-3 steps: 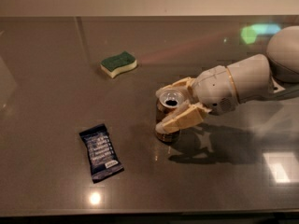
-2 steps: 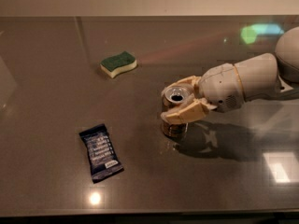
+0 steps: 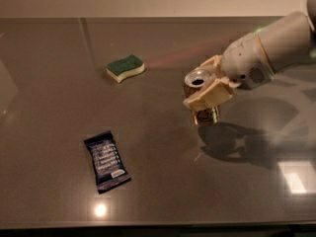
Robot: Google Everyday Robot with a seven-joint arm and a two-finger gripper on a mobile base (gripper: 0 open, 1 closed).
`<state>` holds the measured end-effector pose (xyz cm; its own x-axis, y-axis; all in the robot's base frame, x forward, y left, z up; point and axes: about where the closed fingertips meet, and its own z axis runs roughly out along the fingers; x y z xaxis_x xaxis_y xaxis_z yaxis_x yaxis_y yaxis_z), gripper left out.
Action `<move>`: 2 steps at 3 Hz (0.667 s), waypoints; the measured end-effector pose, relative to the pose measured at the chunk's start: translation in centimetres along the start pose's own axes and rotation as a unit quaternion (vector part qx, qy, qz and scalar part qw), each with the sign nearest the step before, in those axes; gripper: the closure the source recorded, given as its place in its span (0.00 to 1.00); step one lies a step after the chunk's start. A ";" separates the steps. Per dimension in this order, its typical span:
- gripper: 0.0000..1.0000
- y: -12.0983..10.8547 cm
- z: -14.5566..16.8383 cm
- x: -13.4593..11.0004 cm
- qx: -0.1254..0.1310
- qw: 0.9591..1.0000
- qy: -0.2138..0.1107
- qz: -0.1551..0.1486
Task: Knock orange can over
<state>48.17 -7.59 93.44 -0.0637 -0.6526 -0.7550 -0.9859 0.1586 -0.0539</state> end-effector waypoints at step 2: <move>1.00 -4.2 0.1 -0.6 -0.030 0.978 0.190 -0.084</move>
Offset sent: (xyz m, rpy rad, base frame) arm 0.0871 -0.0327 -0.0152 -0.7672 -0.0620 0.2407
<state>52.37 -7.77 94.05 0.0577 -0.8953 -0.4416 -0.9940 -0.0104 -0.1087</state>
